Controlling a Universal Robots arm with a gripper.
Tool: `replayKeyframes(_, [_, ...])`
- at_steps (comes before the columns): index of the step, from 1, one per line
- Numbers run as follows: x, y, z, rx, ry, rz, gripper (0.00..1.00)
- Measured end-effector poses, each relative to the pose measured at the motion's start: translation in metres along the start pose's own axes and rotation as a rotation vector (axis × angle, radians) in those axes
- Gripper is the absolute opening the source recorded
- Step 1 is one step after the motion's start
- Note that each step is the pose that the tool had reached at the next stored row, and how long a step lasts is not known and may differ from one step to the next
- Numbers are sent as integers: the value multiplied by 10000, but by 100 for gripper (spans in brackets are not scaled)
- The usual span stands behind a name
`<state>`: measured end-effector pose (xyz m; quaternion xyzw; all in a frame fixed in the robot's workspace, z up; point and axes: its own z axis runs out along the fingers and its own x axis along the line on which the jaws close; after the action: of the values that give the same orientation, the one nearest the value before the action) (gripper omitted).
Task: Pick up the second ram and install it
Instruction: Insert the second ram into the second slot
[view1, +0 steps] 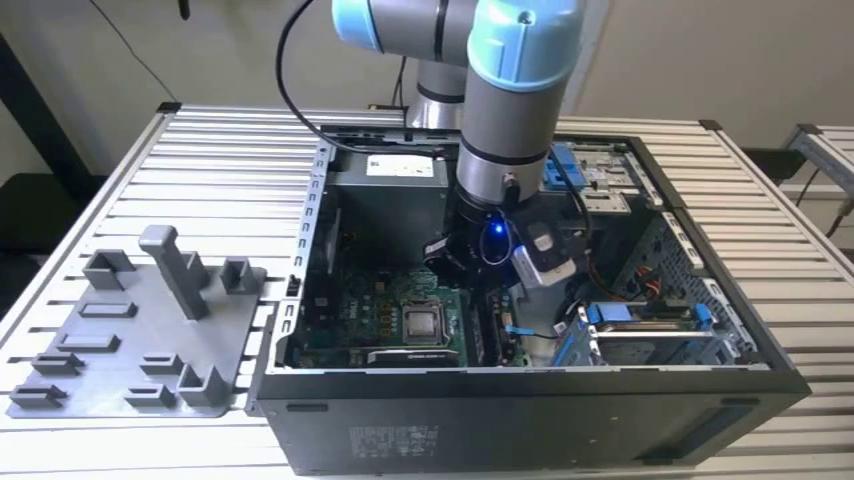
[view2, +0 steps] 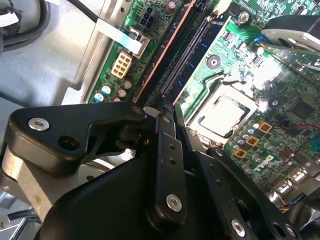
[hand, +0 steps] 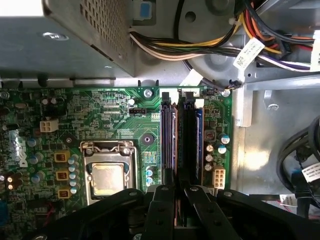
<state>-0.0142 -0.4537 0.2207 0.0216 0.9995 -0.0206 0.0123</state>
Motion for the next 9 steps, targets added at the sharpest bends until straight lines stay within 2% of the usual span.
replayKeyframes(9, [1,3,50,2,1,10,14])
